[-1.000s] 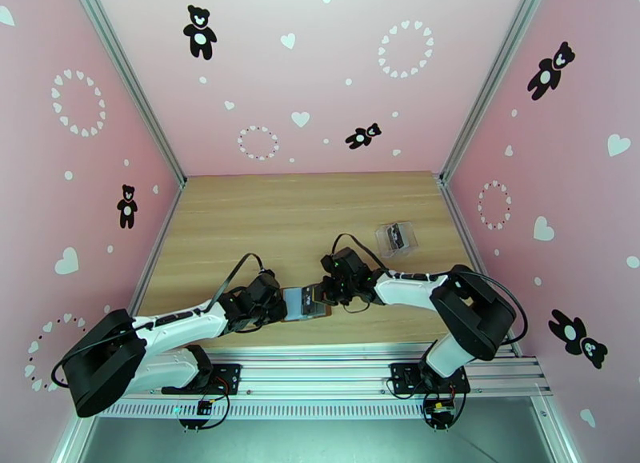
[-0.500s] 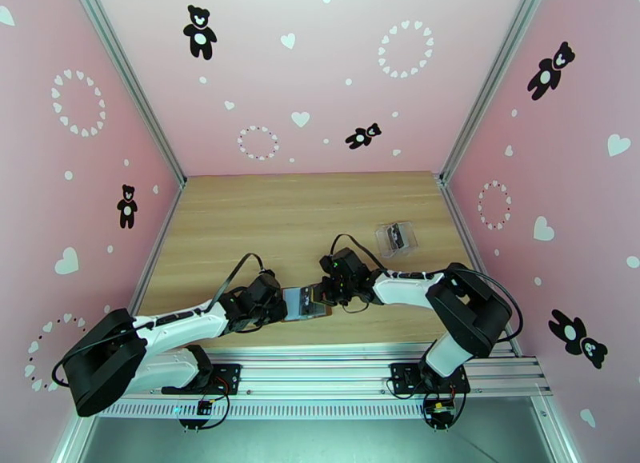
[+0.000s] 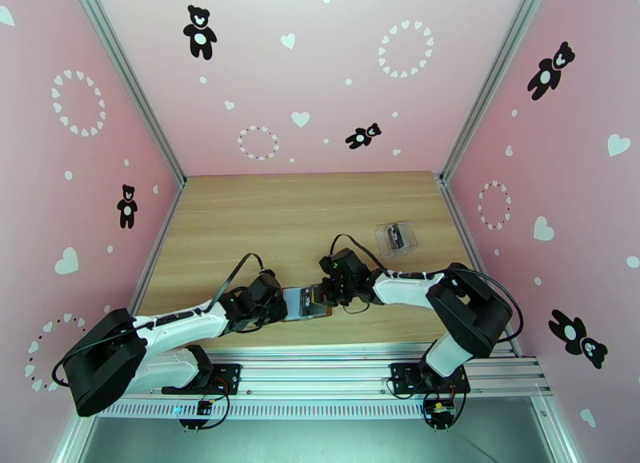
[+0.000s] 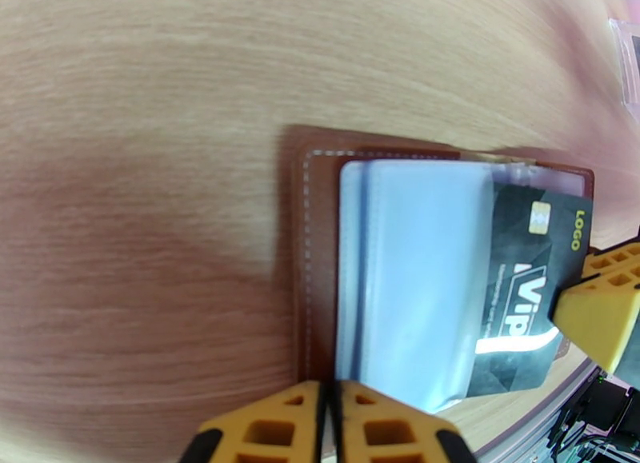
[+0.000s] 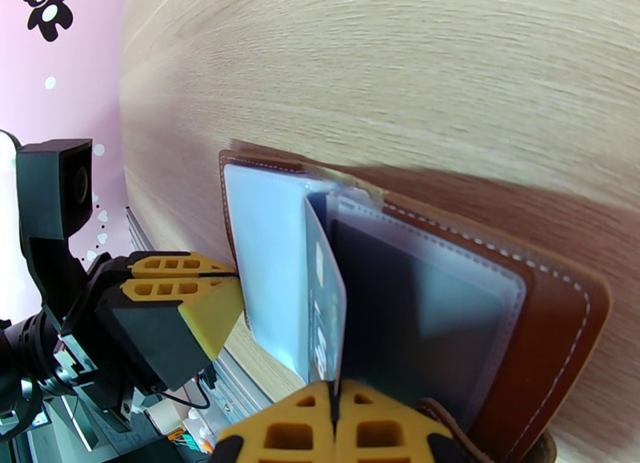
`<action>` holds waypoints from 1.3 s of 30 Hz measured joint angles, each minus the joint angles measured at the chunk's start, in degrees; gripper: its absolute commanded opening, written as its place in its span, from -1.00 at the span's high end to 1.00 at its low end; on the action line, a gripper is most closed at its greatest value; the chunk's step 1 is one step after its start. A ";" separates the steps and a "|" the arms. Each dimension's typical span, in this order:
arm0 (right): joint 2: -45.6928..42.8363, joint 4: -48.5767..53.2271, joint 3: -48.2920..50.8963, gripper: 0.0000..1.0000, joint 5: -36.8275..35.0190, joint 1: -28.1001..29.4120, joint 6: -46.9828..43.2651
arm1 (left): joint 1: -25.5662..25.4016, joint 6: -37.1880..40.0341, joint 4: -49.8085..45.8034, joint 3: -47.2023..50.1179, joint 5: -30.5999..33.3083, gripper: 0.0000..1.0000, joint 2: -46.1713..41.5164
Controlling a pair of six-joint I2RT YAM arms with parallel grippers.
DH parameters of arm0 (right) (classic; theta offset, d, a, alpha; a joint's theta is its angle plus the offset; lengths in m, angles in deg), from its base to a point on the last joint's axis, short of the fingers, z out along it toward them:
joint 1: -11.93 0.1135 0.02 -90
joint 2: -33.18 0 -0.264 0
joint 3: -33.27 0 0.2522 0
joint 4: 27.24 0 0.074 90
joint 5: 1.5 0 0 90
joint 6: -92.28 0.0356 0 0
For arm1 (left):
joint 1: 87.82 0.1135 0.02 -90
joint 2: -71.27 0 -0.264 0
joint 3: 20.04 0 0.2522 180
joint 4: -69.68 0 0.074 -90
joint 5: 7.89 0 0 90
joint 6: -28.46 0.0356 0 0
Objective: Put the credit cards into the card holder
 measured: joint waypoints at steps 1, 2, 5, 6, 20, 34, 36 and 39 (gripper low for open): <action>-0.02 0.07 0.00 1.00 0.02 0.00 -0.15 | 0.00 0.00 0.00 0.00 0.00 0.74 0.00; -0.02 0.09 -0.02 1.00 0.04 0.00 -0.28 | 0.00 0.00 0.00 0.00 0.00 0.74 0.00; 0.02 0.07 -0.02 1.00 0.13 0.00 -0.42 | 0.00 0.00 0.00 -0.02 0.00 0.74 0.07; 0.02 0.07 -0.02 1.00 0.15 0.00 -0.39 | 0.00 0.00 0.00 -0.07 0.00 0.74 0.13; 2.60 -0.22 -1.25 1.00 1.38 -0.11 -0.85 | -0.02 0.02 -0.42 -0.70 0.11 0.74 0.87; 3.93 2.05 -3.28 0.27 -0.87 1.42 -1.49 | -0.37 0.02 -0.02 -0.72 0.33 0.74 0.87; 2.80 4.63 -4.09 0.22 -2.64 1.77 -2.32 | -0.37 0.02 0.07 -0.72 0.33 0.74 0.87; 1.07 8.90 -5.18 0.20 -5.14 1.95 -3.65 | -0.37 0.02 0.13 -0.72 0.33 0.74 0.98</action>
